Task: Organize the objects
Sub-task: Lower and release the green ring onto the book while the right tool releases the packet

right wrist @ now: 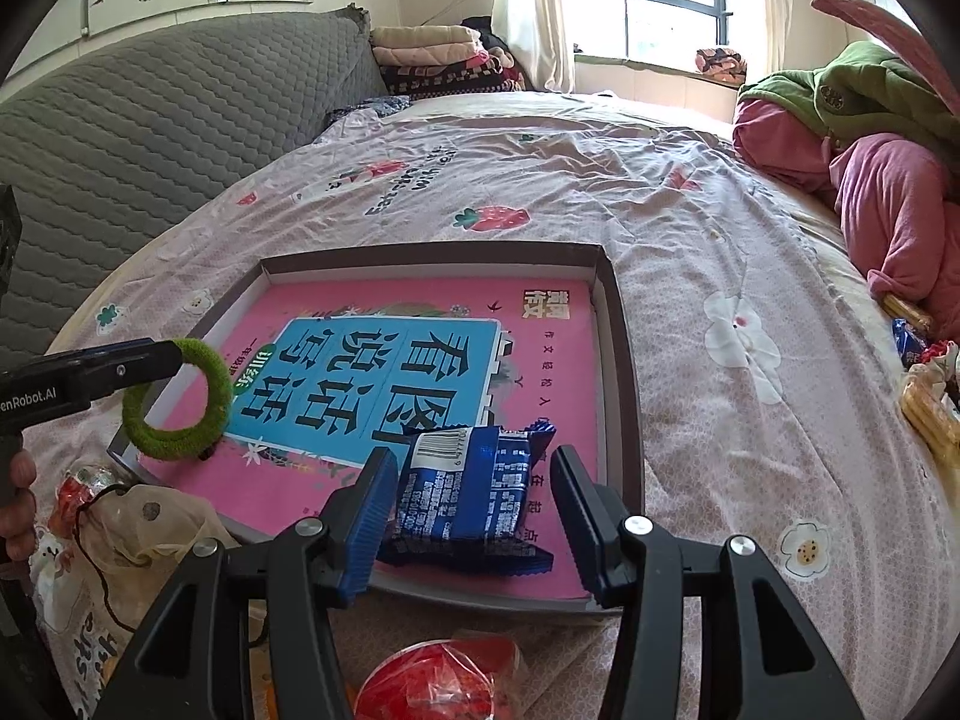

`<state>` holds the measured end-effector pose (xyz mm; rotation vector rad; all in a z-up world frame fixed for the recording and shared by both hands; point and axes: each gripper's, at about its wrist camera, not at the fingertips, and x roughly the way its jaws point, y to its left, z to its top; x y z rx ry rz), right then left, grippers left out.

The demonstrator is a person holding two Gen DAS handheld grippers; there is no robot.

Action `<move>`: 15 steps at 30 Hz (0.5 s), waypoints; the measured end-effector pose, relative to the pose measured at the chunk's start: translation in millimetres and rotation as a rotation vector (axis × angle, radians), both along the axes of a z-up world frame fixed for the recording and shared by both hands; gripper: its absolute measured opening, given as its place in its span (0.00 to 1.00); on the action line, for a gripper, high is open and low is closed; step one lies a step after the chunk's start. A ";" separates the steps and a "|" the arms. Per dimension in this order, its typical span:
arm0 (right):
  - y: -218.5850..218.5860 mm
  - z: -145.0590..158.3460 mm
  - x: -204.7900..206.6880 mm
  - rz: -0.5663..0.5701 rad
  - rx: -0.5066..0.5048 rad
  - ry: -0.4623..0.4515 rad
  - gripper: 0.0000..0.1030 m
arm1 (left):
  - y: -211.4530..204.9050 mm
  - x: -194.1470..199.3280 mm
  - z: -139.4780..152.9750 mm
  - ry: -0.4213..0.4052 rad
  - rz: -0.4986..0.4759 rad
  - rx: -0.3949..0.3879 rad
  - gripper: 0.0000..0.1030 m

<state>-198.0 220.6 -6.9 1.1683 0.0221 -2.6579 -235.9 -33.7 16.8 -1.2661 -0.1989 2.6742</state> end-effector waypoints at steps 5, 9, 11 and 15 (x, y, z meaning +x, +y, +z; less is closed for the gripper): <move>-0.4 0.2 0.1 0.002 0.002 0.000 0.51 | -0.5 0.4 1.0 0.001 0.002 -0.001 0.46; 0.0 2.1 1.7 0.001 0.001 0.009 0.51 | -0.7 1.4 3.2 0.007 0.002 0.000 0.46; 0.4 3.6 2.4 0.000 0.001 0.014 0.51 | -0.6 1.4 4.3 0.010 0.001 0.002 0.46; 1.2 5.6 4.8 -0.001 0.001 0.025 0.51 | -3.3 2.4 7.1 0.014 0.004 0.013 0.46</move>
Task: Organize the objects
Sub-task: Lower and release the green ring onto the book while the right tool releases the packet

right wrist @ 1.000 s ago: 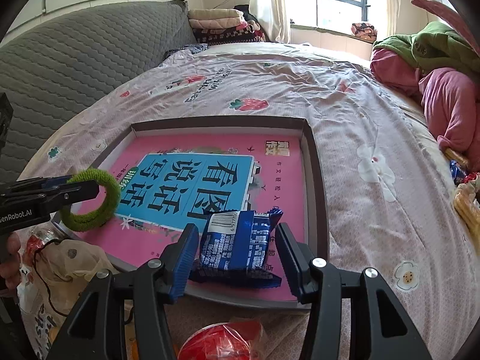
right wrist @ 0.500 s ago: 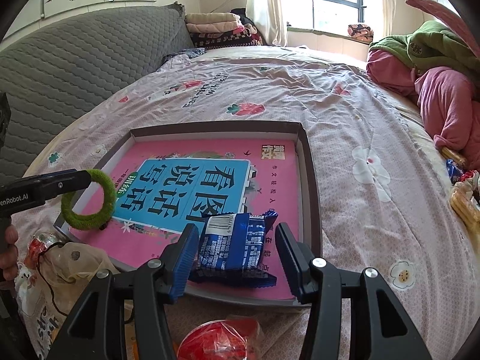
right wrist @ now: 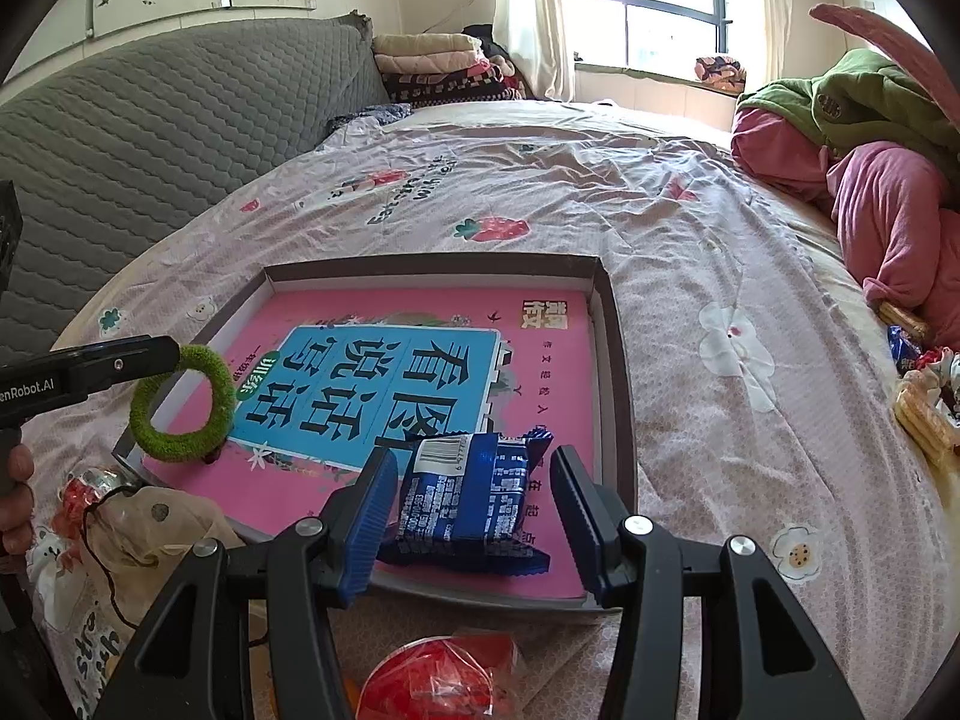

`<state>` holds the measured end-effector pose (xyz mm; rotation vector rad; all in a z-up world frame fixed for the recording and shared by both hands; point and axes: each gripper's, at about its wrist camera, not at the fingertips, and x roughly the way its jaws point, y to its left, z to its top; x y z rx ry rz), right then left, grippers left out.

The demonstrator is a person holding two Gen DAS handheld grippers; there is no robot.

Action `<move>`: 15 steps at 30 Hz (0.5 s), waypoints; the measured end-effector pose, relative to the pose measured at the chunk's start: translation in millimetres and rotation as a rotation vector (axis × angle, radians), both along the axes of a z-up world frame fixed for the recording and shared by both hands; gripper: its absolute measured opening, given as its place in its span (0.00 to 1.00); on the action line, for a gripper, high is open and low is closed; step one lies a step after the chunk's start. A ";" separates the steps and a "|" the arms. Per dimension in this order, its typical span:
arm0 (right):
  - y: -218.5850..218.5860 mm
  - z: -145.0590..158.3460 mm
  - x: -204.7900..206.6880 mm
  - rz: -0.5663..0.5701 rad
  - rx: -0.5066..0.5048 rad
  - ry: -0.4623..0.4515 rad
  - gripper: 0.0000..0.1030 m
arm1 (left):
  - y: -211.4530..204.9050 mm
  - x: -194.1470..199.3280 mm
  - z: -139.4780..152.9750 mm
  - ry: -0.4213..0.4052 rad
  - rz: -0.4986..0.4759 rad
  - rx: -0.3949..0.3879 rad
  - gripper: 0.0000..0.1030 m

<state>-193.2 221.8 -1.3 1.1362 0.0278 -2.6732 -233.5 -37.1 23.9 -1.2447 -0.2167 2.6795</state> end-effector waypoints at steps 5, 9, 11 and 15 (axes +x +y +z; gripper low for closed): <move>0.5 2.6 1.2 0.000 0.000 0.012 0.51 | -0.6 1.1 0.8 0.002 0.003 0.001 0.46; 1.1 5.0 2.8 -0.002 0.000 0.029 0.51 | -0.9 2.2 2.3 0.005 0.003 0.000 0.46; 1.3 6.3 3.6 -0.002 -0.001 0.034 0.51 | -1.7 3.4 3.7 0.009 0.003 0.002 0.46; 0.3 8.0 5.4 -0.001 -0.003 0.042 0.52 | -1.6 7.3 7.2 0.018 0.002 0.000 0.46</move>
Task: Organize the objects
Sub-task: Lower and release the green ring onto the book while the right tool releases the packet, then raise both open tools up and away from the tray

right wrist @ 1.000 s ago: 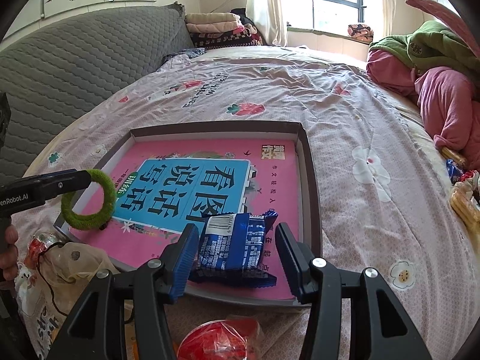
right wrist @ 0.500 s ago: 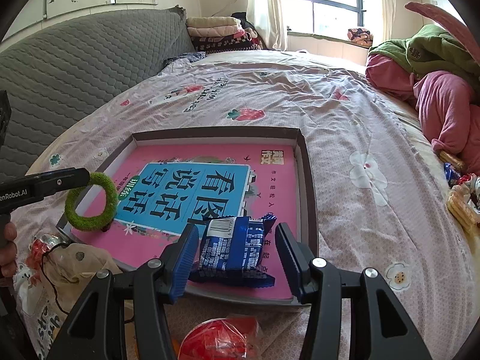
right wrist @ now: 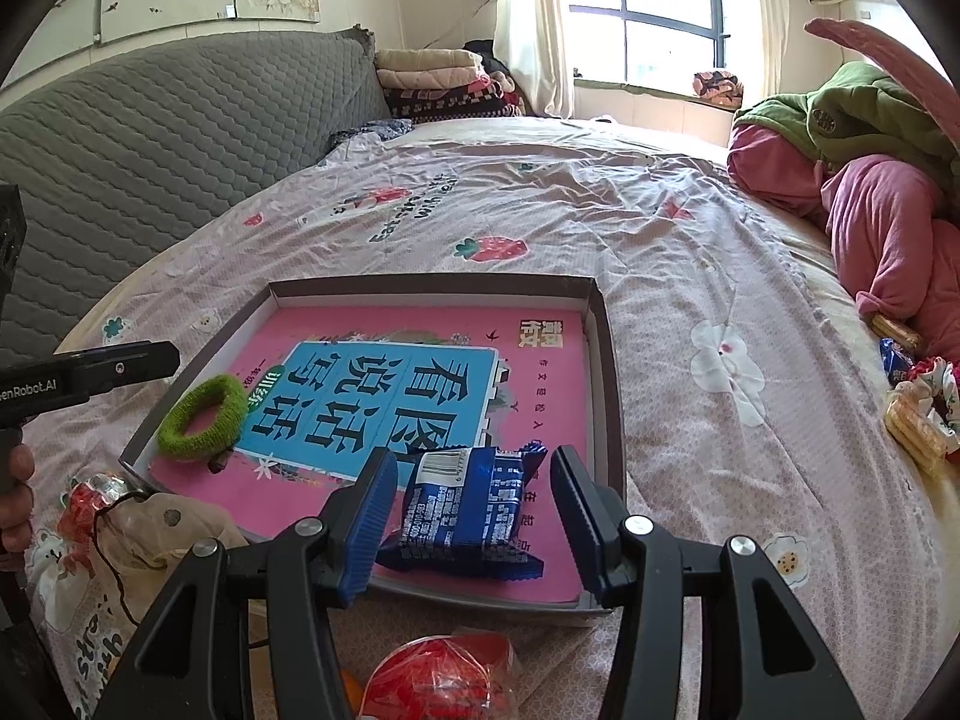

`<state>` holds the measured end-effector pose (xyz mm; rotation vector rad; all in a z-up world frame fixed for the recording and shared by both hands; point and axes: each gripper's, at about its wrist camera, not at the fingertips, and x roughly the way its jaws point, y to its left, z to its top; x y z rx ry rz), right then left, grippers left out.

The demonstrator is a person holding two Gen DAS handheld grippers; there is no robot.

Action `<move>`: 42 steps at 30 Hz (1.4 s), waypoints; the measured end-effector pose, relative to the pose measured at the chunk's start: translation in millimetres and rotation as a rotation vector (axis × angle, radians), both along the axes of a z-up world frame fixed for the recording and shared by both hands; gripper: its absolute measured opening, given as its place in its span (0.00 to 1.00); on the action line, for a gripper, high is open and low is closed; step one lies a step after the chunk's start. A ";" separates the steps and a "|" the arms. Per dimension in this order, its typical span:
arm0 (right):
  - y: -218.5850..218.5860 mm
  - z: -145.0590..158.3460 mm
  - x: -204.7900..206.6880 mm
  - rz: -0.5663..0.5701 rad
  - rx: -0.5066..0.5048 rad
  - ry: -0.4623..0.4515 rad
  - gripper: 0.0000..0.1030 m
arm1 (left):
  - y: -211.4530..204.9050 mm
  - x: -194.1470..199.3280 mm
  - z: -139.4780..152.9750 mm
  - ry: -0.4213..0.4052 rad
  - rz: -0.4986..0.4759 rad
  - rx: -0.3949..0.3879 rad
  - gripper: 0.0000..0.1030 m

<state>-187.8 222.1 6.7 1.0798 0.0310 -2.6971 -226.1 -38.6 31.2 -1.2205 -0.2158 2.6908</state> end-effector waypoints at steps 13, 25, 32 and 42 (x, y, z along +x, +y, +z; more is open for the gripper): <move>-0.2 10.0 8.0 0.010 -0.014 0.029 0.52 | -0.5 23.1 14.8 0.052 0.015 -0.035 0.47; 1.9 18.2 17.7 0.020 -0.030 0.057 0.52 | -5.1 44.3 19.9 0.083 0.035 -0.066 0.52; 1.3 20.4 20.2 0.022 -0.028 0.059 0.52 | -10.5 54.4 17.1 0.078 0.043 -0.055 0.52; -8.6 26.1 32.8 0.048 0.000 0.115 0.57 | -11.9 74.5 14.3 0.097 0.045 -0.048 0.60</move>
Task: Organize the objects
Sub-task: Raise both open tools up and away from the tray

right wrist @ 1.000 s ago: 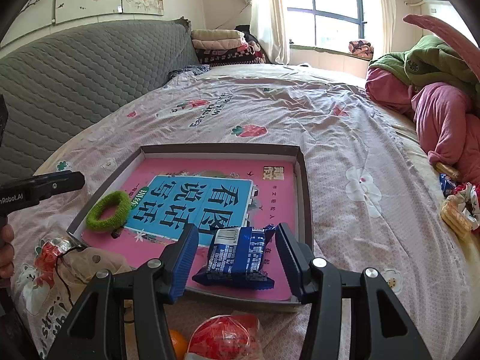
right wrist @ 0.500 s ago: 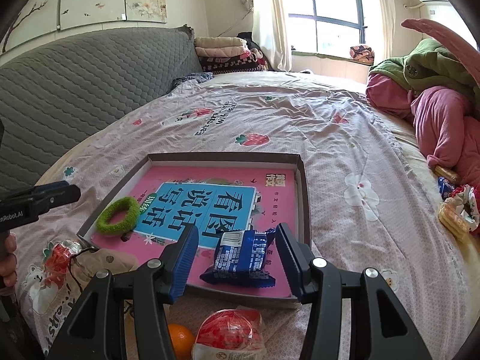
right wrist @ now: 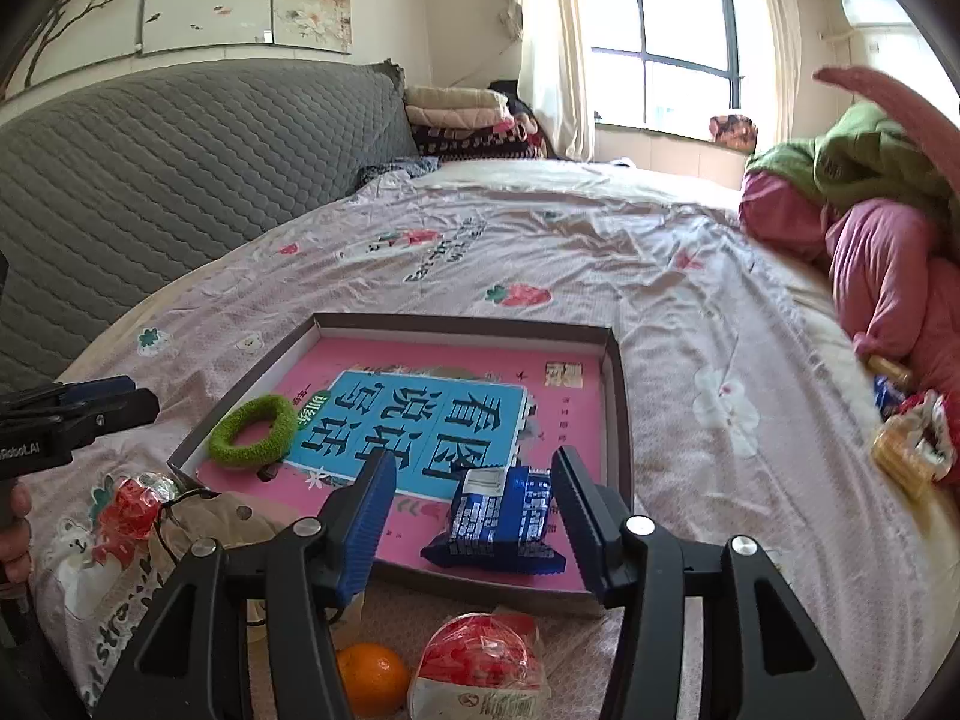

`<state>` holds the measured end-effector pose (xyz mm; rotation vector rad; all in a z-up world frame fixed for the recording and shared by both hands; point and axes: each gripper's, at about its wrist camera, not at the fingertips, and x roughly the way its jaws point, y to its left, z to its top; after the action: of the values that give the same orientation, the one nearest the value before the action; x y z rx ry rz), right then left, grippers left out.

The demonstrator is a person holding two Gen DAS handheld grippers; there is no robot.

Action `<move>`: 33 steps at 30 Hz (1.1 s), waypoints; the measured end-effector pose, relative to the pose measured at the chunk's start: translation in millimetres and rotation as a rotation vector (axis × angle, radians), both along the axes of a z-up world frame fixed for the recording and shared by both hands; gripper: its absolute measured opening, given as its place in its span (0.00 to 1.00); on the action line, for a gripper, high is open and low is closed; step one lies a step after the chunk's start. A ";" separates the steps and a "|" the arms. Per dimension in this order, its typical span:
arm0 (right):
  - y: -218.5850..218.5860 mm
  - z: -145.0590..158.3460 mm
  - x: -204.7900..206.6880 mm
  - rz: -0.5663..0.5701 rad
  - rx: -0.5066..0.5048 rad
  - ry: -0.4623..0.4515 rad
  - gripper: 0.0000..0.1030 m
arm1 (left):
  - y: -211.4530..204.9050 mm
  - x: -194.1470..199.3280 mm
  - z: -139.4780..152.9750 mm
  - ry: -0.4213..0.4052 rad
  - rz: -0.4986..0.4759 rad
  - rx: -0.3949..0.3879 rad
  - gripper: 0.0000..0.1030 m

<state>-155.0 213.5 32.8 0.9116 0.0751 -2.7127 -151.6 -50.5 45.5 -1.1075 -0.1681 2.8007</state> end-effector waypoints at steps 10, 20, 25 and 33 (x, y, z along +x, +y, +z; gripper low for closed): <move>-0.8 2.7 10.8 -0.012 -0.007 0.042 0.61 | 4.4 16.4 -3.8 0.028 -0.006 -0.040 0.63; 6.6 15.2 24.4 -0.029 -0.050 0.101 0.62 | -4.3 24.7 -5.5 0.031 0.016 -0.051 0.64; 9.1 14.9 29.2 -0.039 -0.052 0.106 0.62 | -3.2 27.7 -5.7 0.036 0.016 -0.063 0.64; 9.4 18.6 39.1 -0.032 -0.050 0.128 0.62 | -2.5 34.1 -6.2 0.042 0.026 -0.082 0.64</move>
<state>-115.9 222.9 51.4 0.7313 0.0181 -2.7867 -117.6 -53.0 39.3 -1.0696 -0.0654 2.8755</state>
